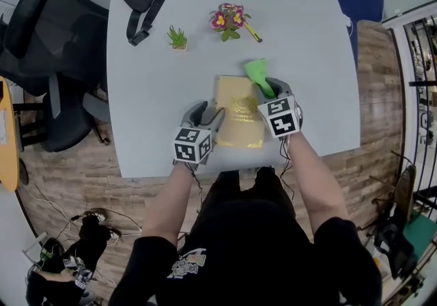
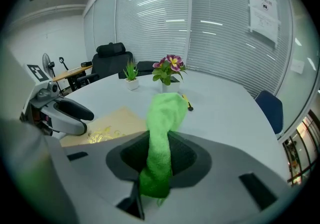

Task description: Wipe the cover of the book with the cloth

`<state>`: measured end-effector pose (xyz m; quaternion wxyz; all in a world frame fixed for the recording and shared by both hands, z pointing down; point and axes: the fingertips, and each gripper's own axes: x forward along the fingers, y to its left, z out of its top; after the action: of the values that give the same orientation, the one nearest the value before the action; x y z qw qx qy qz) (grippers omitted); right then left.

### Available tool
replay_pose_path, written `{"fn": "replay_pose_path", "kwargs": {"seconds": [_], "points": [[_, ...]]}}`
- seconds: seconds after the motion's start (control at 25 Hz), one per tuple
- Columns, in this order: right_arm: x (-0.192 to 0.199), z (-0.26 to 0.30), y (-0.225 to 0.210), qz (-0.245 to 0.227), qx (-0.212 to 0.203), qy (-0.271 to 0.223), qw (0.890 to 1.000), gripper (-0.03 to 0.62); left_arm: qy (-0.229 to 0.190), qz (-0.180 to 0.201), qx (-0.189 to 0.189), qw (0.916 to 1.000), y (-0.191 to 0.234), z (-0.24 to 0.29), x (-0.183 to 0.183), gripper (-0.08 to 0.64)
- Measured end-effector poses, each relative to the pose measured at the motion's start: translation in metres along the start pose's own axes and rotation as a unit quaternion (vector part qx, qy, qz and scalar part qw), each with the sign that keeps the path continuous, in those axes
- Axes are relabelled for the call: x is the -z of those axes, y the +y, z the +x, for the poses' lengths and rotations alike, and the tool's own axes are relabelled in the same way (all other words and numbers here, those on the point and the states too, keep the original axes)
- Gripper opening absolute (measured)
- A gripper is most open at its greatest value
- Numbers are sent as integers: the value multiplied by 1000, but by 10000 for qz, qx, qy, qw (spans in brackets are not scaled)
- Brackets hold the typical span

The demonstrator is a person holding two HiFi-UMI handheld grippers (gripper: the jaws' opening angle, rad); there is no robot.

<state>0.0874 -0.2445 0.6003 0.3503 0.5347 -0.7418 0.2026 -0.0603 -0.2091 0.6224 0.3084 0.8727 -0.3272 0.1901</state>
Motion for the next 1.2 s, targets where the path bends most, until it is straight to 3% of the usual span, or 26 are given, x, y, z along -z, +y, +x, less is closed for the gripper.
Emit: {"fn": "replay_pose_path", "kwargs": {"seconds": [0.52,0.76,0.92,1.2], "points": [[12,-9,-20,412,417,82,9982,103,19,-1,-39,10000,0,1,0,241],[8,-18,-11,538,393,-117,9977,103,21,-93,-121,9999,-2,0,1,215],[-1,-22,13,439,78,-232,9987,103,-18,-321,-179,9993,-2,-1,2,206],[-14,-20,84,7,-1050,-260,9941,104,-53,-660,-204,9976,-2,-2,6,201]]}}
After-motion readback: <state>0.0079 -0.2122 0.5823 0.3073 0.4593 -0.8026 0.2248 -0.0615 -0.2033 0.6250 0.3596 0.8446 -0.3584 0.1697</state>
